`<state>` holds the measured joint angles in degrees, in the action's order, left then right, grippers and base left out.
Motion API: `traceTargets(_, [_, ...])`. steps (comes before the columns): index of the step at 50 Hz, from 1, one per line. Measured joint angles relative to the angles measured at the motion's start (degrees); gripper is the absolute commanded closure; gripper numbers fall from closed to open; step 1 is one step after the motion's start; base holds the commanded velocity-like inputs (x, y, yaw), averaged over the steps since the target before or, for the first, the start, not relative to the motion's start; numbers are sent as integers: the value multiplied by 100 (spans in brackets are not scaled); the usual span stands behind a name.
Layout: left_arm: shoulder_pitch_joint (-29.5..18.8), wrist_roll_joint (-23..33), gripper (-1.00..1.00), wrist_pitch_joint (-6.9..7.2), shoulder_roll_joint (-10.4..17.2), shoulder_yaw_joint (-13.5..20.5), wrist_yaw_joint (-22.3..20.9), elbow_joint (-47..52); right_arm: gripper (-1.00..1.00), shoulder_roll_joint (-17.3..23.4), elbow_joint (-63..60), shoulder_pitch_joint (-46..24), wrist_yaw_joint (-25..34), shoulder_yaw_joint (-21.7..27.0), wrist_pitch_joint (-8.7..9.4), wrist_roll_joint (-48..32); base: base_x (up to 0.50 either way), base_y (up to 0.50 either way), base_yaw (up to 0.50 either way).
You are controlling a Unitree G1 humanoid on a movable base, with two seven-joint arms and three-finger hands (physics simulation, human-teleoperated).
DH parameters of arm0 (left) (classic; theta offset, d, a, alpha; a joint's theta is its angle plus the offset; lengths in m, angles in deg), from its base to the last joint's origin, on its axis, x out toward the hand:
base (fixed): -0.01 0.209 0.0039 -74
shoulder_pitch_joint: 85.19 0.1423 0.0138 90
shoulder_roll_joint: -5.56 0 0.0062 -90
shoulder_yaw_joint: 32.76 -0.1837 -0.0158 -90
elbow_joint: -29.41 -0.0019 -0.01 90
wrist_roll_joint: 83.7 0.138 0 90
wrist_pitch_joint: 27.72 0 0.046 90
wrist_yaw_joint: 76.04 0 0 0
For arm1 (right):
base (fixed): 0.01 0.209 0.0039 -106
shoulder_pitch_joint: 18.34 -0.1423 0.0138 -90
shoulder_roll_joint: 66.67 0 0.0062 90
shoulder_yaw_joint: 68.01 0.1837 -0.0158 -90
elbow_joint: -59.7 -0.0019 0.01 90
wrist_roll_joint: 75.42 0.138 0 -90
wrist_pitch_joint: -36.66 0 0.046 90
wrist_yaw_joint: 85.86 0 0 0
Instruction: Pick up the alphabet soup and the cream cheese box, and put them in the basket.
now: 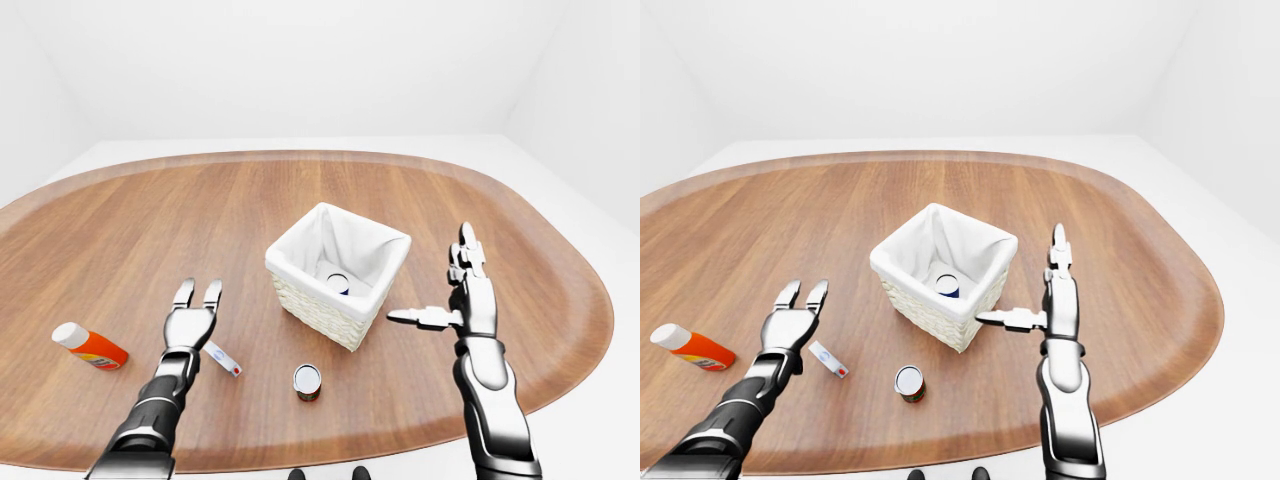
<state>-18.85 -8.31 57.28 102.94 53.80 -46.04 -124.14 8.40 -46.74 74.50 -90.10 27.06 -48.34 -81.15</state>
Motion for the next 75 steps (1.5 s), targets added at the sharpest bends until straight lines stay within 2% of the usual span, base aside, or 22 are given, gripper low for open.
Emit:
traceTargets(12, [-313,254,-100,0,-16,-287,0,-724,-100,14,-49,-15,7,92,0,235,0,0,0])
traceTargets(32, [-674,206,-100,0,-272,-368,-22,-1225,-100,35,-49,-46,14,159,0,442,0,0,0])
traceTargets(40, [-729,64,-100,0,-410,-362,-430,-1334,-100,37,-74,-47,28,181,0,520,0,0,0])
traceTargets(49, [-724,-59,-100,0,-516,-365,-1102,-1411,-100,42,-120,-52,45,215,0,620,0,0,0])
traceTargets(60, [-670,64,-98,0,-606,-437,-1853,-1495,-100,38,-291,-24,115,281,0,854,0,0,0])
traceTargets(61, [-669,79,-61,0,-611,-439,-1913,-1503,-100,37,-312,-18,126,287,0,880,0,0,0])
traceTargets(62, [-670,95,-56,0,-617,-438,-1971,-1508,-100,35,-335,-11,137,292,0,908,0,0,0])
traceTargets(66, [-703,143,35,1,-628,-366,-2119,-1483,-100,30,-413,16,183,305,0,1006,0,0,0])
traceTargets(67, [-720,155,43,1,-628,-345,-2143,-1474,-100,29,-429,23,198,309,0,1033,0,0,0])
traceTargets(68, [-733,169,79,1,-629,-327,-2168,-1466,-100,27,-447,31,213,311,0,1060,0,0,0])
traceTargets(69, [-742,181,98,2,-629,-311,-2189,-1457,-100,26,-465,39,228,313,0,1086,0,0,0])
traceTargets(75, [-805,203,100,0,-625,-250,-2346,-1424,-100,20,-557,88,348,321,0,1258,0,0,0])
